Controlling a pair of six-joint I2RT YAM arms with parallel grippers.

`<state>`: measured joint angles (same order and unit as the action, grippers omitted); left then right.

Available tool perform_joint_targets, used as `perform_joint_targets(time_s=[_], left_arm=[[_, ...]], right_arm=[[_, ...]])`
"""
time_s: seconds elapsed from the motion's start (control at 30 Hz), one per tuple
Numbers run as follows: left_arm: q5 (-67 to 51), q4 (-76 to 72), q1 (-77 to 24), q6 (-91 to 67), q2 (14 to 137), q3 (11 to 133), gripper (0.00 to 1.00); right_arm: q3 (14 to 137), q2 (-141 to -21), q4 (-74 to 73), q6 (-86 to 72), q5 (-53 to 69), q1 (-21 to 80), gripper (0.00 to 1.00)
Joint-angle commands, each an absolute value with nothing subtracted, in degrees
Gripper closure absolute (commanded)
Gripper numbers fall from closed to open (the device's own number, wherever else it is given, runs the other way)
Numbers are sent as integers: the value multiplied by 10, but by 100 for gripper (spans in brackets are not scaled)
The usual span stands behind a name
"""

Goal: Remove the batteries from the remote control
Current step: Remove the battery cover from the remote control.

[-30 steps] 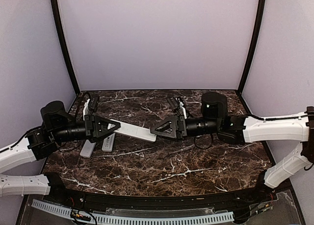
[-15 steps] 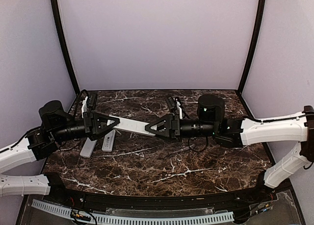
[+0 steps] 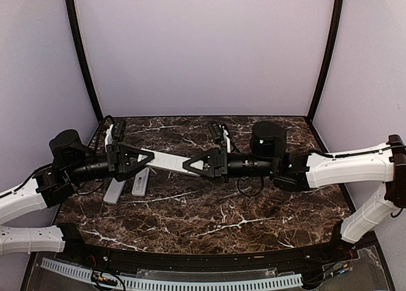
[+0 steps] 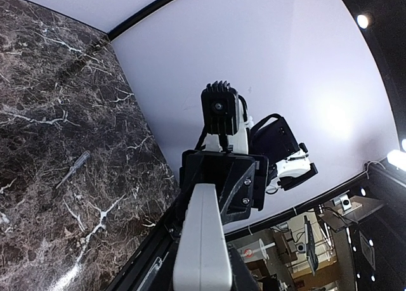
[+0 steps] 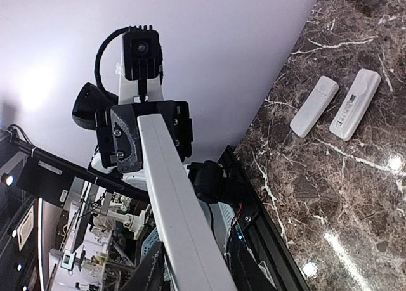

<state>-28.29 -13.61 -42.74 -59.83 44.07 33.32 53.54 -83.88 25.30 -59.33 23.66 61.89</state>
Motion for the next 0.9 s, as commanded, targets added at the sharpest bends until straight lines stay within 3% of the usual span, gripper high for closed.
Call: perform_joint_targets(time_s=[0.0,0.17,0.4,0.87], left_arm=[[-290,-169,-425,-609,431,328,100],[-289,-177,-425,-616,428,329,100],[-290,-178,-425,-617,426,333,100],[-290,-169,-425,-615,429,341,100]], right_arm=[[527,-837,266,-603,210,623,76],[505,-823,271,-613,201,620,83],[494,-817,279,-623,209,614,87],[473,-798,272,-627,221,596,73]])
